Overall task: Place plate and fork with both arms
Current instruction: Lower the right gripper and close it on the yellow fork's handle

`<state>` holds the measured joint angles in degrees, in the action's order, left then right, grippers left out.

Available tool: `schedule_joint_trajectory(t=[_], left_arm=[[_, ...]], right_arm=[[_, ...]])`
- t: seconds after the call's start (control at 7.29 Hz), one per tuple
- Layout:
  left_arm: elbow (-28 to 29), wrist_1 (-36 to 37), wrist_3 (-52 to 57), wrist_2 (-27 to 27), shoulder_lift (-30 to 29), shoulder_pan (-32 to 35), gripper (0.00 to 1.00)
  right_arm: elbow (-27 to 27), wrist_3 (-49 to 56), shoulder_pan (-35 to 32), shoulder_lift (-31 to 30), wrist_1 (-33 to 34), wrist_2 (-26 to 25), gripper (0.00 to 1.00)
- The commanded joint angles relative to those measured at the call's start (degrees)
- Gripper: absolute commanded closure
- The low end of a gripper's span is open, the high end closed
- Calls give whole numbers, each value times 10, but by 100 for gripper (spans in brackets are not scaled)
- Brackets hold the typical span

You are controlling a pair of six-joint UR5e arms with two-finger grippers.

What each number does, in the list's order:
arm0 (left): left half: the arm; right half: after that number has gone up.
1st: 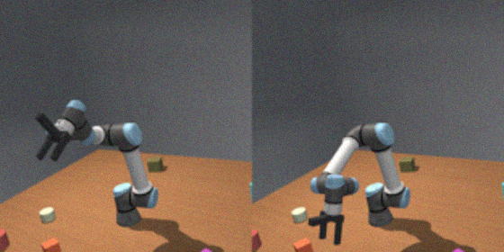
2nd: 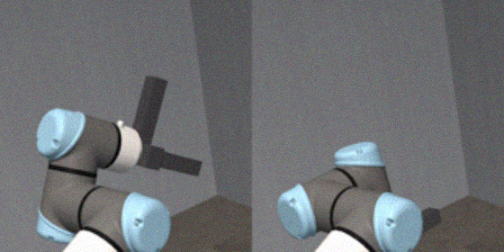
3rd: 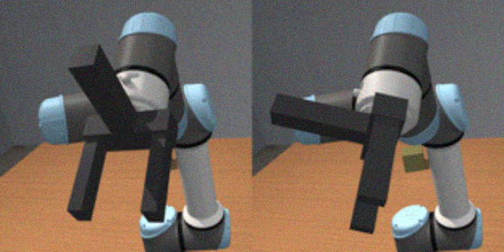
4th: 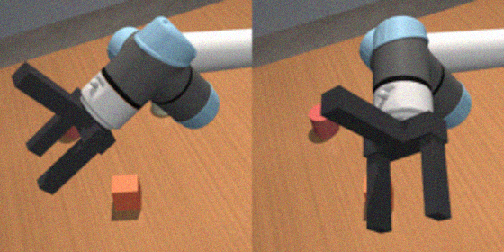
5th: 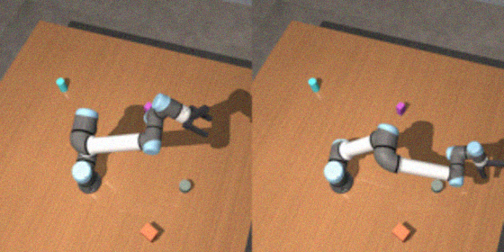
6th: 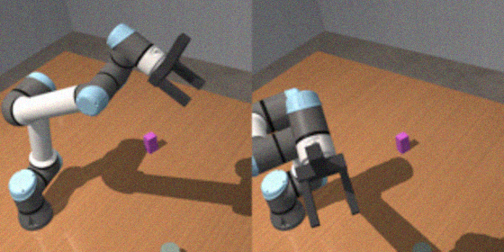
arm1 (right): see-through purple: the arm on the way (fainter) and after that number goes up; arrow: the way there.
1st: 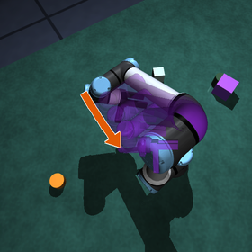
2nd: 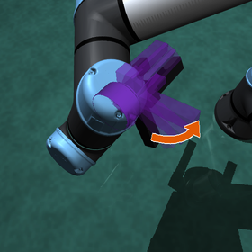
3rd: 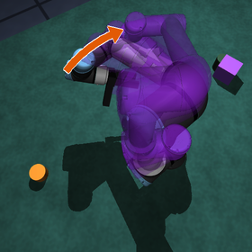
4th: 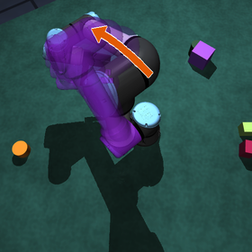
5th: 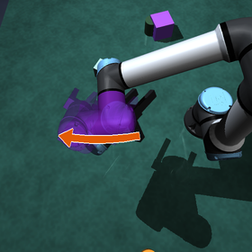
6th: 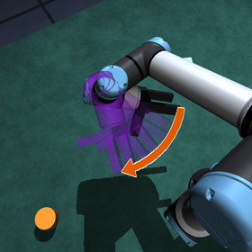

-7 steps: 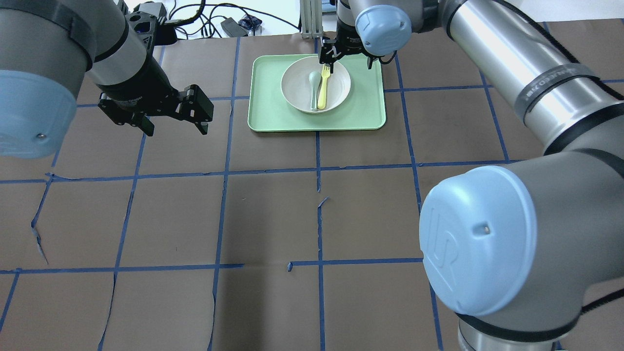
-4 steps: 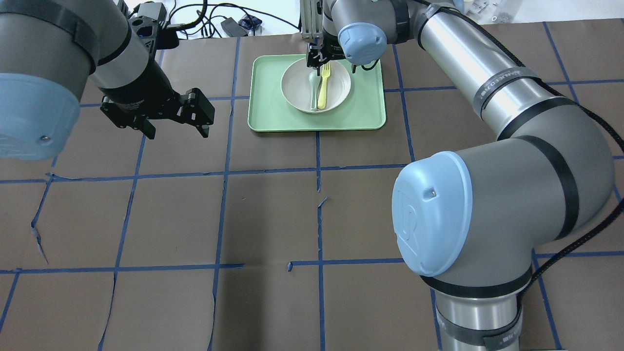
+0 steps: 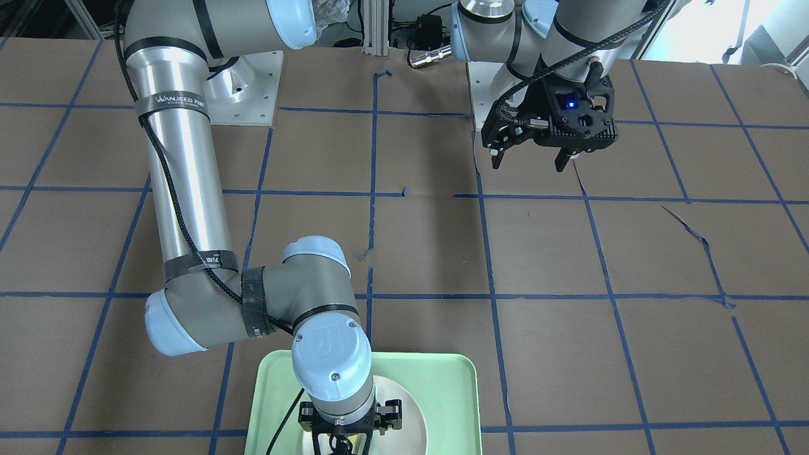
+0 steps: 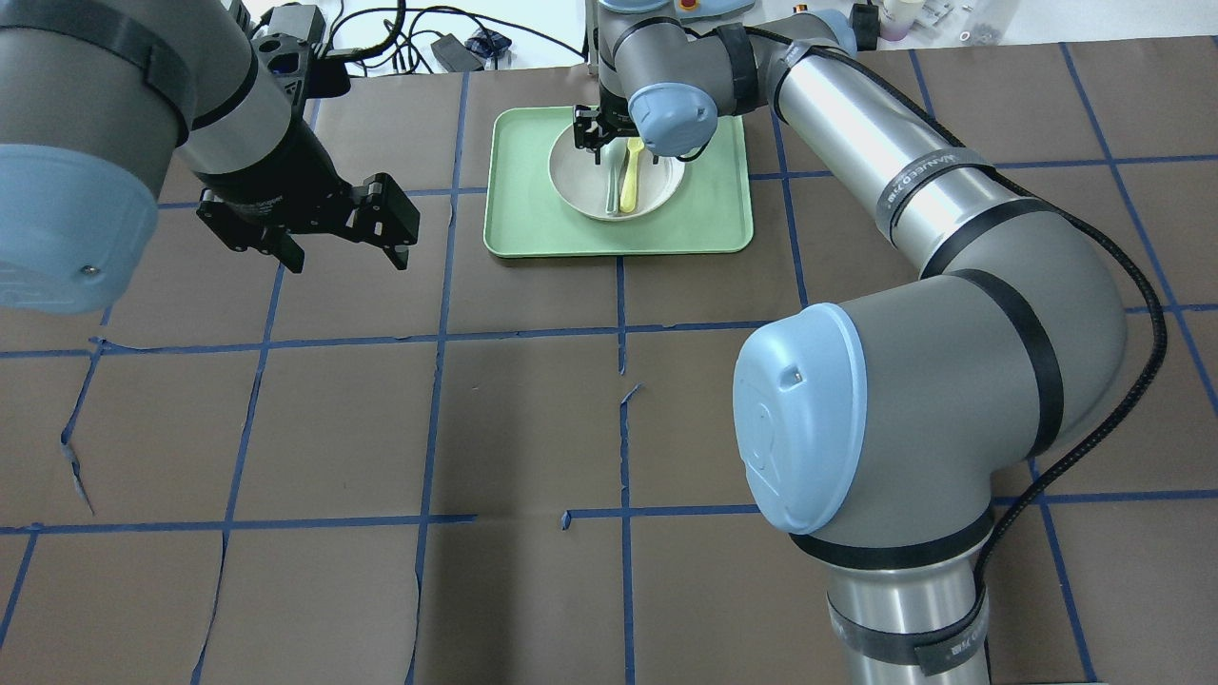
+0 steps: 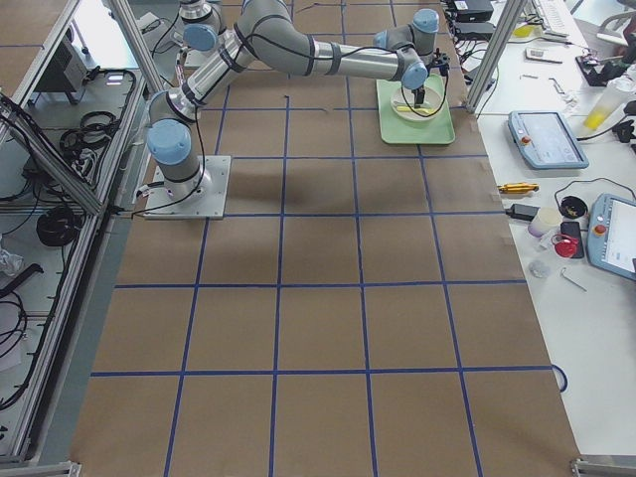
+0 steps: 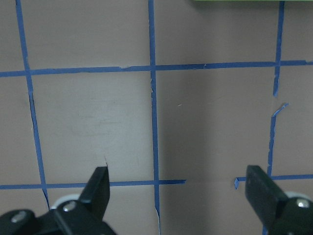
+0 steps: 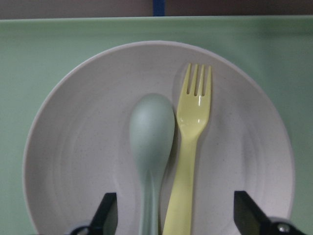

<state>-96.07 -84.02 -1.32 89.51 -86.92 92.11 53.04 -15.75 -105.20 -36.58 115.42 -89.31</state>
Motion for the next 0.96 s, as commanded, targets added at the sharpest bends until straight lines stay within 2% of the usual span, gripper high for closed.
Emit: schedule_joint_trajectory(t=[0.0, 0.27, 0.82], left_arm=[[0, 0, 0, 0, 0, 0, 0], [0, 0, 1, 0, 0, 0, 0], [0, 0, 1, 0, -1, 0, 0]], right_arm=[[21, 12, -1, -7, 1, -4, 32], [30, 14, -1, -4, 4, -5, 42], [32, 20, -1, -2, 4, -6, 42]])
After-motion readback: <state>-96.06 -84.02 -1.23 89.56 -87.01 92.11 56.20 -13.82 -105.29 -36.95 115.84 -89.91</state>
